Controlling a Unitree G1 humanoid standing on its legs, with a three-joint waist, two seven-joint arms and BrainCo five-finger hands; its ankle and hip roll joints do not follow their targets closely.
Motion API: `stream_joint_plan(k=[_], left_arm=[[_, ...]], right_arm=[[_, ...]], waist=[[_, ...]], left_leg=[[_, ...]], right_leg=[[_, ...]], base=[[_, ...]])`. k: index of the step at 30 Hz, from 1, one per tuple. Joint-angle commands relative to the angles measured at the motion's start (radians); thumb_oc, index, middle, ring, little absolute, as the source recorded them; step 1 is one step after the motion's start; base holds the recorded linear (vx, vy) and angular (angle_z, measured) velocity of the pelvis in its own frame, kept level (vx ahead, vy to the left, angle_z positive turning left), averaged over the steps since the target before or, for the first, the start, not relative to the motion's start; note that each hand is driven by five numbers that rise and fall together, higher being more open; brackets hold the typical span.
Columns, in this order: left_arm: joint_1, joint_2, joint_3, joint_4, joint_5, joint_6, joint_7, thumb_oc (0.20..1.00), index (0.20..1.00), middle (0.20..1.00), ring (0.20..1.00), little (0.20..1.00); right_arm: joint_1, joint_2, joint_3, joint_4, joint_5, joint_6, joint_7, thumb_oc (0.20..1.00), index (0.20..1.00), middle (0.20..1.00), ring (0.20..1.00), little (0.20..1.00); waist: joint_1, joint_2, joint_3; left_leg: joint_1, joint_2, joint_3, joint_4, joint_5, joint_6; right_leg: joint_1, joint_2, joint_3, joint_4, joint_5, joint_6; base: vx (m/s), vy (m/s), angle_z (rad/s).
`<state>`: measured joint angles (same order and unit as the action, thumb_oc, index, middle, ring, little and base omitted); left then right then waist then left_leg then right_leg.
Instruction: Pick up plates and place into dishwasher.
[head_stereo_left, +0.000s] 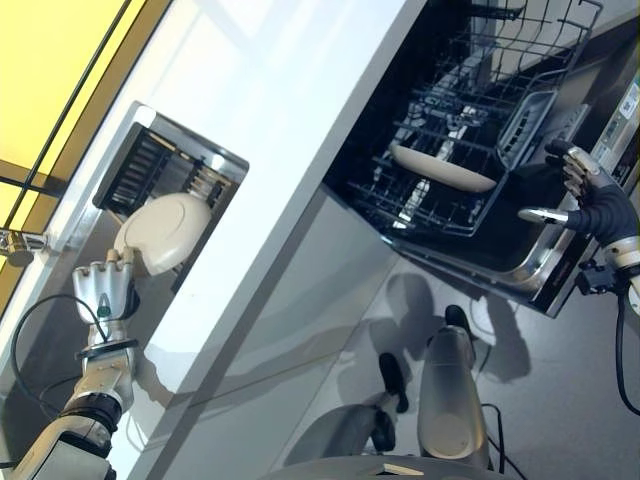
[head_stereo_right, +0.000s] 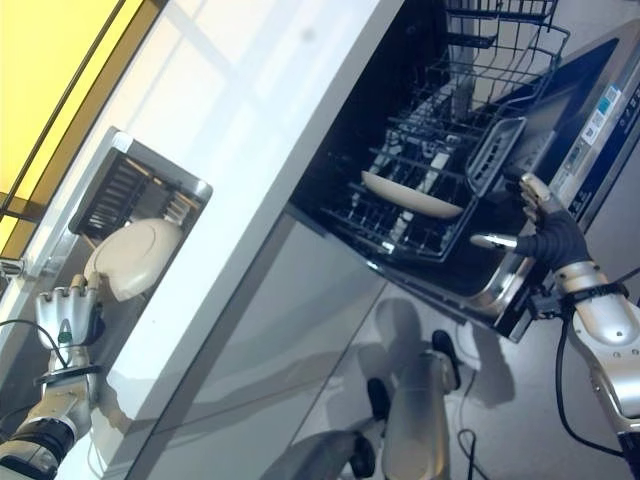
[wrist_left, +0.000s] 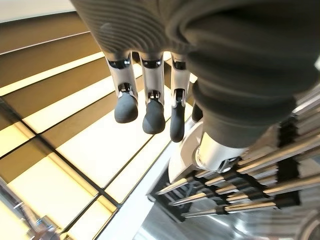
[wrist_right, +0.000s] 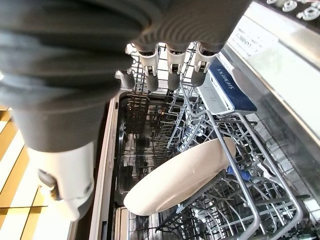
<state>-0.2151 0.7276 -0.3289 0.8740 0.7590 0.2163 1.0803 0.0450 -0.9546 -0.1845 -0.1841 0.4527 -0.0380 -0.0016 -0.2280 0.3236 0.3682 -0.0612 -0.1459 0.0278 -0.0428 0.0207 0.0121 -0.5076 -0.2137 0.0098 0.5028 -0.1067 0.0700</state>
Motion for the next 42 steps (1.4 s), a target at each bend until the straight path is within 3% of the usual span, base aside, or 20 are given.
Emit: stream_joint_plan(k=[1,5,10,17,21,25,26,27,34,42], left_arm=[[-0.014,-0.068,0.042,-0.033,-0.184,-0.066,0.060,0.200,0.200,0.200,0.200,0.200],[0.007,-0.082,0.131,-0.081,-0.357,-0.170,0.098,0.200,0.200,0.200,0.200,0.200],[0.019,-0.087,0.223,-0.147,-0.415,-0.260,0.074,0.200,0.200,0.200,0.200,0.200],[0.035,-0.076,0.263,-0.205,-0.415,-0.271,0.039,0.200,0.200,0.200,0.200,0.200],[0.055,-0.064,0.265,-0.225,-0.344,-0.253,0.000,0.200,0.200,0.200,0.200,0.200],[0.068,-0.016,0.213,-0.235,-0.092,-0.243,-0.049,0.200,0.200,0.200,0.200,0.200],[0.066,-0.001,0.189,-0.240,-0.044,-0.236,-0.059,0.435,0.435,0.435,0.435,0.435],[0.062,0.010,0.169,-0.240,-0.005,-0.232,-0.068,1.000,1.000,1.000,1.000,1.000],[0.009,0.055,0.006,-0.208,0.136,-0.152,-0.167,1.000,1.000,1.000,1.000,1.000],[-0.050,0.012,-0.091,-0.131,0.179,-0.097,-0.151,1.000,1.000,1.000,1.000,1.000]], right_arm=[[0.021,0.012,-0.058,-0.073,0.001,-0.078,0.002,1.000,1.000,1.000,1.000,1.000],[0.062,0.025,-0.074,-0.084,0.003,-0.092,0.002,1.000,1.000,1.000,1.000,1.000],[0.100,0.069,-0.070,-0.094,-0.022,-0.109,0.005,1.000,1.000,1.000,1.000,1.000],[0.132,0.102,-0.077,-0.125,-0.030,-0.091,0.006,1.000,1.000,1.000,1.000,1.000],[0.147,0.118,-0.086,-0.132,-0.034,-0.087,0.015,1.000,1.000,1.000,1.000,1.000],[0.153,0.110,-0.106,-0.133,-0.019,-0.063,0.032,1.000,1.000,1.000,1.000,1.000],[0.150,0.101,-0.112,-0.133,-0.010,-0.053,0.039,1.000,1.000,1.000,1.000,1.000],[0.147,0.092,-0.119,-0.132,-0.002,-0.042,0.045,1.000,1.000,1.000,1.000,1.000],[0.098,0.020,-0.128,-0.117,0.035,0.000,0.070,1.000,1.000,1.000,1.000,1.000],[0.035,-0.041,-0.111,-0.093,0.054,0.021,0.053,1.000,1.000,1.000,1.000,1.000]], waist=[[0.012,-0.063,0.001],[0.018,-0.065,-0.015],[0.026,-0.067,-0.045],[0.028,-0.061,-0.088],[0.026,-0.056,-0.103],[0.021,-0.051,-0.113],[0.018,-0.048,-0.113],[0.014,-0.045,-0.111],[-0.011,-0.024,-0.087],[-0.027,-0.025,-0.043]], left_leg=[[0.037,-0.022,-0.048,0.013,0.019,-0.020],[0.055,-0.023,-0.053,0.007,0.017,-0.017],[0.083,-0.024,-0.060,0.003,0.012,-0.014],[0.112,-0.024,-0.057,-0.007,0.007,-0.009],[0.123,-0.027,-0.056,-0.007,0.002,-0.005],[0.137,-0.030,-0.053,-0.006,-0.006,-0.003],[0.138,-0.031,-0.053,-0.005,-0.006,-0.003],[0.141,-0.031,-0.052,-0.006,-0.006,-0.003],[0.128,-0.033,-0.035,-0.004,-0.004,-0.004],[0.084,-0.034,-0.021,0.018,0.003,-0.008]], right_leg=[[-0.009,0.055,0.014,-0.280,0.285,0.051],[0.013,0.051,0.008,-0.285,0.279,0.052],[0.055,0.042,-0.002,-0.295,0.275,0.055],[0.120,0.042,-0.001,-0.329,0.270,0.059],[0.157,0.042,0.000,-0.348,0.267,0.062],[0.190,0.041,-0.001,-0.362,0.262,0.065],[0.194,0.041,0.000,-0.364,0.262,0.065],[0.198,0.041,0.000,-0.364,0.261,0.065],[0.194,0.041,0.015,-0.370,0.260,0.064],[0.141,0.042,0.031,-0.348,0.265,0.059]], base=[[0.00,-0.014,0.06],[-0.01,-0.014,0.07],[0.02,-0.021,0.12],[0.01,-0.007,0.01],[0.03,-0.022,0.00],[0.06,-0.011,0.04],[0.05,0.019,0.04],[0.06,0.035,0.03],[0.02,0.044,-0.02],[0.00,0.036,-0.07]])
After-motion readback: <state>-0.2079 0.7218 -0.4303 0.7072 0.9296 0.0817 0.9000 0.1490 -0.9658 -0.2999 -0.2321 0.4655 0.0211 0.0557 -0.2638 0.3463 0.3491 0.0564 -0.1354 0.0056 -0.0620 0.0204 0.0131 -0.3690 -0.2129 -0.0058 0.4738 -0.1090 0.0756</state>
